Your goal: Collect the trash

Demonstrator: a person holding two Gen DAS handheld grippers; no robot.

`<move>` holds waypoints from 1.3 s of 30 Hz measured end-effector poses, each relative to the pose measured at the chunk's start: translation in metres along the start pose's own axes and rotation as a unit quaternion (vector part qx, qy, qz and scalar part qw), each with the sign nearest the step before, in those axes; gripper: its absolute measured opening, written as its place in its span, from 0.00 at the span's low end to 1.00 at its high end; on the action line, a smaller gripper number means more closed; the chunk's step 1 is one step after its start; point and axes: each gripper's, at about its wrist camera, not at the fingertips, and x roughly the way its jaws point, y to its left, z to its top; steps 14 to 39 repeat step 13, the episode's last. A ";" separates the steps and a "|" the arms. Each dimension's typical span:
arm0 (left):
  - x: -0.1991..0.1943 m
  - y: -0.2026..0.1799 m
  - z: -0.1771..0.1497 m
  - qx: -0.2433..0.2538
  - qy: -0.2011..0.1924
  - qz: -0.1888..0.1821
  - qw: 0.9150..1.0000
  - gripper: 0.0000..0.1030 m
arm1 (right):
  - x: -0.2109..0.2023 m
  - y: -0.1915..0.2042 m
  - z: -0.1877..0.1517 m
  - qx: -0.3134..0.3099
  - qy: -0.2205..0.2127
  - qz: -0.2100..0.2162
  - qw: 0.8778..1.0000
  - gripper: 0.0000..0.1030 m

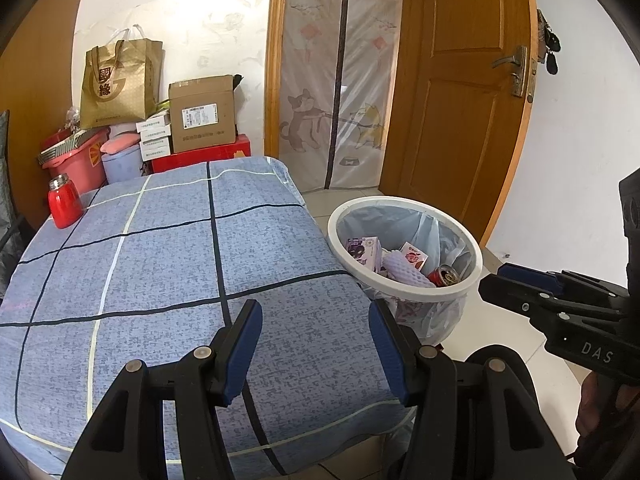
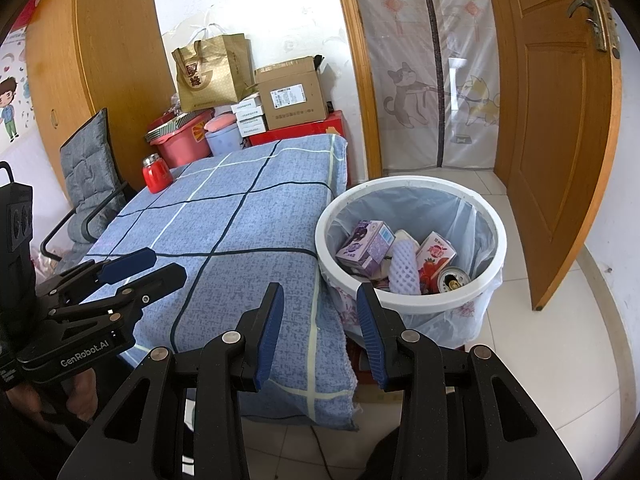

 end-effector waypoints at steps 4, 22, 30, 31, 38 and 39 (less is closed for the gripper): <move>0.001 0.000 0.000 0.002 0.001 0.003 1.000 0.54 | 0.001 0.000 -0.001 0.000 0.001 0.000 1.000 0.38; 0.003 0.000 0.000 0.002 0.002 0.000 1.000 0.54 | 0.002 0.000 -0.002 0.001 0.001 0.001 1.000 0.38; 0.003 0.000 0.000 0.002 0.002 0.000 1.000 0.54 | 0.002 0.000 -0.002 0.001 0.001 0.001 1.000 0.38; 0.003 0.000 0.000 0.002 0.002 0.000 1.000 0.54 | 0.002 0.000 -0.002 0.001 0.001 0.001 1.000 0.38; 0.003 0.000 0.000 0.002 0.002 0.000 1.000 0.54 | 0.002 0.000 -0.002 0.001 0.001 0.001 1.000 0.38; 0.003 0.000 0.000 0.002 0.002 0.000 1.000 0.54 | 0.002 0.000 -0.002 0.001 0.001 0.001 1.000 0.38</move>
